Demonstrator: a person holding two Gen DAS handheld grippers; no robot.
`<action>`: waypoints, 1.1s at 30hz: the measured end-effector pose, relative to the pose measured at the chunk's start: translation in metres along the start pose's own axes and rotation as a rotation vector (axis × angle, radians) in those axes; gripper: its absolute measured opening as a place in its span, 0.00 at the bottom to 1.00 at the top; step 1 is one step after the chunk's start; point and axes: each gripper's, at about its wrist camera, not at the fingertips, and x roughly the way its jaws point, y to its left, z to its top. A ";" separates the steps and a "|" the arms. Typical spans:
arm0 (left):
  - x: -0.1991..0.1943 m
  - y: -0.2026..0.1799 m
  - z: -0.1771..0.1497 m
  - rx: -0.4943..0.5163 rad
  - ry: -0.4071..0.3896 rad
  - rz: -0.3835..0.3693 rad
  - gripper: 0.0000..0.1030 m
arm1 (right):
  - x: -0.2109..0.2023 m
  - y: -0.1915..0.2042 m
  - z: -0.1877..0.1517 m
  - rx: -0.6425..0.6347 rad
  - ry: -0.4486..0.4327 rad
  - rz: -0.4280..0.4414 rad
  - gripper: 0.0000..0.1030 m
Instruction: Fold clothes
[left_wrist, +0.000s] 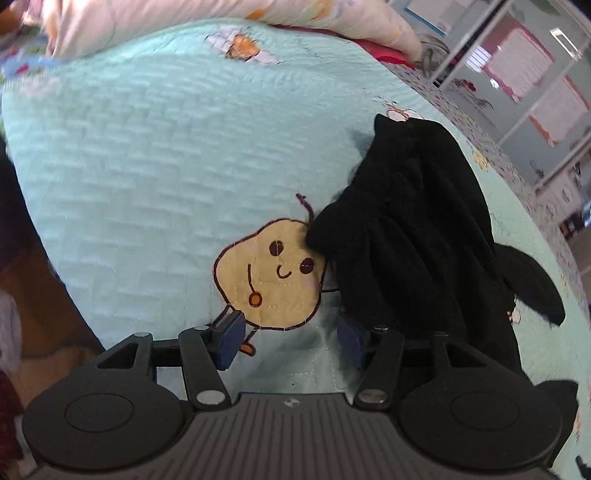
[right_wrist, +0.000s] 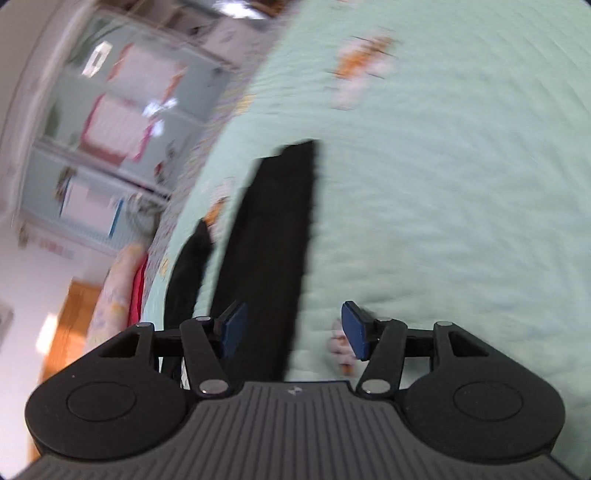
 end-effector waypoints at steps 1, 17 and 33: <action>0.003 0.001 0.000 -0.022 0.000 -0.002 0.57 | 0.002 -0.004 0.003 0.027 -0.003 0.018 0.56; 0.012 -0.053 0.012 -0.055 -0.045 -0.154 0.04 | 0.041 0.045 0.015 -0.026 -0.081 0.010 0.01; -0.019 -0.030 0.000 -0.112 -0.067 -0.195 0.10 | 0.064 0.150 0.062 -0.067 -0.121 -0.098 0.30</action>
